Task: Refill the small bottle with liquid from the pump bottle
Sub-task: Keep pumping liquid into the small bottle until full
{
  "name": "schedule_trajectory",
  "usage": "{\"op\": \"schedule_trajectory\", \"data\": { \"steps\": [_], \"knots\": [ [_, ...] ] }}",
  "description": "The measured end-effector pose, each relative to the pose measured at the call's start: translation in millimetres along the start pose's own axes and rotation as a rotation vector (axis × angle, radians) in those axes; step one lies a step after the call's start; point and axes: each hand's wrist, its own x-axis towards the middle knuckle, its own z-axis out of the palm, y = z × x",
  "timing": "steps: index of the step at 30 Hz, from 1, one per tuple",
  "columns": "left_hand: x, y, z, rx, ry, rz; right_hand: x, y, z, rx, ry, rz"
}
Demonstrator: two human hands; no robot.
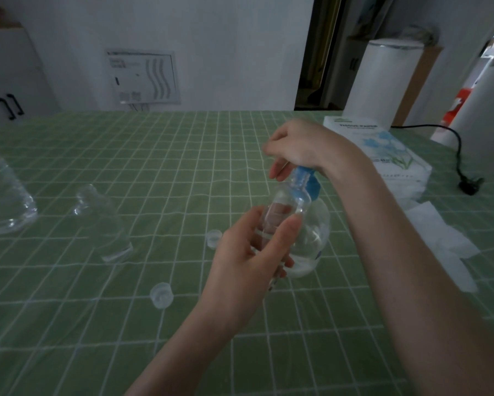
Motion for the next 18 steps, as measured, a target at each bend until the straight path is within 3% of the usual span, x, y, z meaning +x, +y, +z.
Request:
{"op": "schedule_trajectory", "data": {
  "steps": [18],
  "knots": [
    [-0.5,1.4,-0.3,0.027,-0.003,0.024,-0.9,1.5,-0.9,-0.030,0.036,-0.012]
  ]
}}
